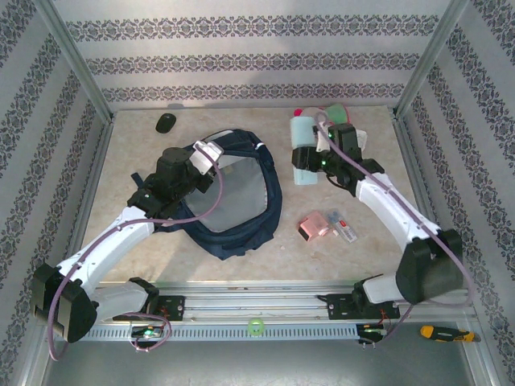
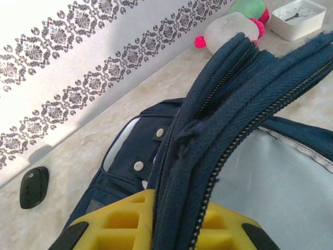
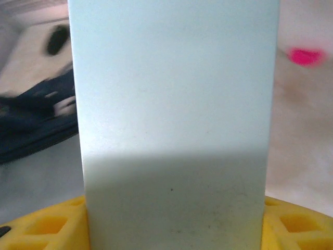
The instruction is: Pack the student bag
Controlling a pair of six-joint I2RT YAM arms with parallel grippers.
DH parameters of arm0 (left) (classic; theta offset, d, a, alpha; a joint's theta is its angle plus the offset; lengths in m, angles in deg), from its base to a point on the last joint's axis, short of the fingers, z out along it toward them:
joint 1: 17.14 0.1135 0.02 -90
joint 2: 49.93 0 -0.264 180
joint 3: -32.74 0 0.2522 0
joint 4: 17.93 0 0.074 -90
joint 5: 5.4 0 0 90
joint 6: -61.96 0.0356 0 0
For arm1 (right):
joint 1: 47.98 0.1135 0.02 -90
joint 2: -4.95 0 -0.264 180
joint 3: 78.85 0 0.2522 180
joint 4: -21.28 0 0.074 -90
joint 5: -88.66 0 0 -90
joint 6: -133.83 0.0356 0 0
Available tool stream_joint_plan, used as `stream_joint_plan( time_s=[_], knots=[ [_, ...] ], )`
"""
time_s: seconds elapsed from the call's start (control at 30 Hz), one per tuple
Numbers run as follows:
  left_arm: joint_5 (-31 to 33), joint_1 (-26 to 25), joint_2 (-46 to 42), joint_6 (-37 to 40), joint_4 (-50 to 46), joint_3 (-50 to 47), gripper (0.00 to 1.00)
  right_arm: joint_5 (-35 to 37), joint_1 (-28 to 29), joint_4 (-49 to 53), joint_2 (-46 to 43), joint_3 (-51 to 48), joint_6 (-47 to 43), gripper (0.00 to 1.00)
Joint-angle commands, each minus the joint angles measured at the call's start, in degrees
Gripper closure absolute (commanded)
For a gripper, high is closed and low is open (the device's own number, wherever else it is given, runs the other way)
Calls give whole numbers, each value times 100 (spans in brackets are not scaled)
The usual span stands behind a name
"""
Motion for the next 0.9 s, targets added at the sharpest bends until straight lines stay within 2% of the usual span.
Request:
stream_joint_plan(
  time_s=[0.0, 0.07, 0.17, 0.37, 0.6, 0.73, 0.87],
  knots=[
    [-120, 112, -246, -573, 549, 283, 91, -959, 248, -89, -393, -348, -1819, 56],
    [-228, 155, -257, -705, 497, 272, 92, -1211, 425, 25, -689, -548, -2678, 59],
    [-415, 244, -310, -970, 428, 195, 93, -1406, 807, 520, -1104, -772, -4512, 64],
    [-662, 383, -365, -1271, 564, 121, 93, -819, 1493, 921, -1514, -976, -6865, 65],
    [-1040, 399, -332, -1290, 621, 195, 92, 406, 2301, 812, -559, -357, -8190, 62],
    [-1279, 399, -331, -1301, 591, 233, 92, 600, 2487, 713, 278, 288, -8554, 61],
    [-1437, 399, -357, -1311, 597, 315, 92, 785, 2619, 177, 1106, 736, -8875, 60]
  ],
)
